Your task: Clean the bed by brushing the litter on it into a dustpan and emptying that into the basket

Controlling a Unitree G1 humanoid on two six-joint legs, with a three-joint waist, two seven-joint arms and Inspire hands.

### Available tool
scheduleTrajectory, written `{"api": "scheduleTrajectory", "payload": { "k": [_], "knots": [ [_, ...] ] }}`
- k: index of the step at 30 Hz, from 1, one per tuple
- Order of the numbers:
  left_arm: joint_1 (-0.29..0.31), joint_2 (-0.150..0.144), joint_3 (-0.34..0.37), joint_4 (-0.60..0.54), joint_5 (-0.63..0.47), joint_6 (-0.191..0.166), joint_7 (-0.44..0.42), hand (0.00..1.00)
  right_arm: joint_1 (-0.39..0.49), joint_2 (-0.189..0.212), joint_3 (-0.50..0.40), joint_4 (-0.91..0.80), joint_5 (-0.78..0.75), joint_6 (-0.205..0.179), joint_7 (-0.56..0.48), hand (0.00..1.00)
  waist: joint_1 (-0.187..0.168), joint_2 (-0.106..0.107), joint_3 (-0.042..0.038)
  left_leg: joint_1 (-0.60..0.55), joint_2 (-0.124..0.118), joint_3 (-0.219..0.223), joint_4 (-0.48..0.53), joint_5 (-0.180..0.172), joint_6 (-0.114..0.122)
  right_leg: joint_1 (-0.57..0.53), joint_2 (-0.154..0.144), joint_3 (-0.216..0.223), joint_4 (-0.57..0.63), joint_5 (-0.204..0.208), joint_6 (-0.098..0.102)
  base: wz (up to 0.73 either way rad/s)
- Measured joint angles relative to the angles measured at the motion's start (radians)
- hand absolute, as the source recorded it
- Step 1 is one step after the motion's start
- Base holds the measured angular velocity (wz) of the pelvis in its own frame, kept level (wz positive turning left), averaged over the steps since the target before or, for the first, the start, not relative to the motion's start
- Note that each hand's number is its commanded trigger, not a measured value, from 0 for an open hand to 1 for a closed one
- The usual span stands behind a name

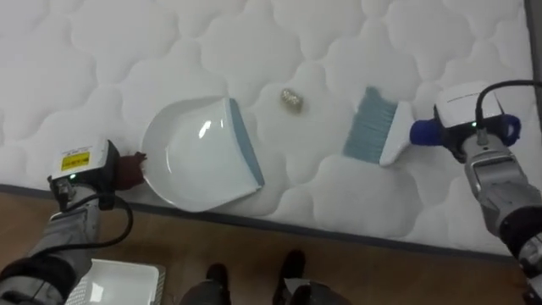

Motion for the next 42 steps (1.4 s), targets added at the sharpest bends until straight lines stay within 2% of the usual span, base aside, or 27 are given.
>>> {"api": "scheduleTrajectory", "payload": {
  "k": [5,11,14,15,20,25,29,34,38,42],
  "knots": [
    [0.008,0.002,0.036,-0.010,0.030,0.007,0.000,1.00,-0.003,-0.004,0.006,-0.061,-0.015,0.011,0.078,1.00,0.000,-0.004,-0.0014,-0.001,0.005,-0.002,0.000,0.003,-0.006,0.000,0.007,-0.001,-0.005,0.001,-0.004,0.00],
    [0.021,0.006,0.053,-0.035,0.044,0.041,0.001,1.00,-0.004,0.002,0.007,-0.122,-0.053,0.028,0.149,1.00,-0.006,-0.012,-0.0055,0.001,0.007,-0.005,-0.003,0.007,-0.012,0.002,0.009,-0.005,-0.007,0.002,-0.009,-0.01],
    [0.024,0.015,0.052,-0.036,0.044,0.044,0.001,1.00,-0.004,0.009,0.007,-0.148,-0.069,0.030,0.178,1.00,-0.008,-0.026,-0.0151,0.005,0.006,-0.005,-0.008,0.010,-0.016,0.002,0.010,-0.007,-0.008,0.003,-0.012,-0.03],
    [0.025,0.017,0.052,-0.036,0.044,0.044,0.001,1.00,-0.004,0.010,0.007,-0.155,-0.074,0.030,0.184,1.00,-0.008,-0.029,-0.0160,0.006,0.007,-0.006,-0.007,0.010,-0.016,0.005,0.011,-0.008,-0.010,0.004,-0.013,0.00],
    [0.032,0.019,0.052,-0.038,0.045,0.045,0.001,1.00,-0.004,0.020,0.007,-0.158,-0.095,0.029,0.206,1.00,-0.009,-0.030,-0.0158,0.021,0.012,-0.014,-0.011,0.010,-0.017,0.035,0.017,-0.023,-0.035,0.012,-0.015,0.04],
    [0.032,0.025,0.053,-0.039,0.045,0.050,0.001,1.00,-0.005,0.022,0.007,-0.159,-0.108,0.027,0.207,1.00,-0.006,-0.032,-0.0154,0.020,0.018,-0.017,-0.008,0.010,-0.018,0.042,0.021,-0.032,-0.042,0.016,-0.017,0.02],
    [0.032,0.028,0.053,-0.039,0.046,0.050,0.001,1.00,-0.010,0.021,0.007,-0.161,-0.135,0.010,0.207,1.00,-0.007,-0.032,-0.0153,0.020,0.018,-0.017,-0.006,0.011,-0.019,0.042,0.021,-0.032,-0.041,0.016,-0.018,0.00],
    [0.053,0.030,0.053,-0.039,0.044,0.050,0.006,1.00,-0.055,0.018,0.024,-0.161,-0.165,0.001,0.205,1.00,-0.007,-0.033,-0.0150,0.028,0.018,-0.019,-0.006,0.011,-0.019,0.052,0.022,-0.031,-0.041,0.016,-0.019,0.00],
    [0.057,0.030,0.052,-0.040,0.043,0.050,0.009,1.00,-0.100,0.019,0.027,-0.179,-0.174,0.000,0.163,1.00,-0.006,-0.033,-0.0148,0.029,0.015,-0.022,-0.012,0.011,-0.019,0.051,0.020,-0.033,-0.041,0.017,-0.019,0.03],
    [0.063,0.030,0.051,-0.045,0.045,0.050,0.012,1.00,-0.104,0.064,0.032,-0.240,-0.197,-0.016,0.119,1.00,-0.001,-0.033,-0.0144,0.030,0.013,-0.026,-0.022,0.014,-0.023,0.049,0.020,-0.031,-0.041,0.014,-0.020,0.03]
  ]
}}
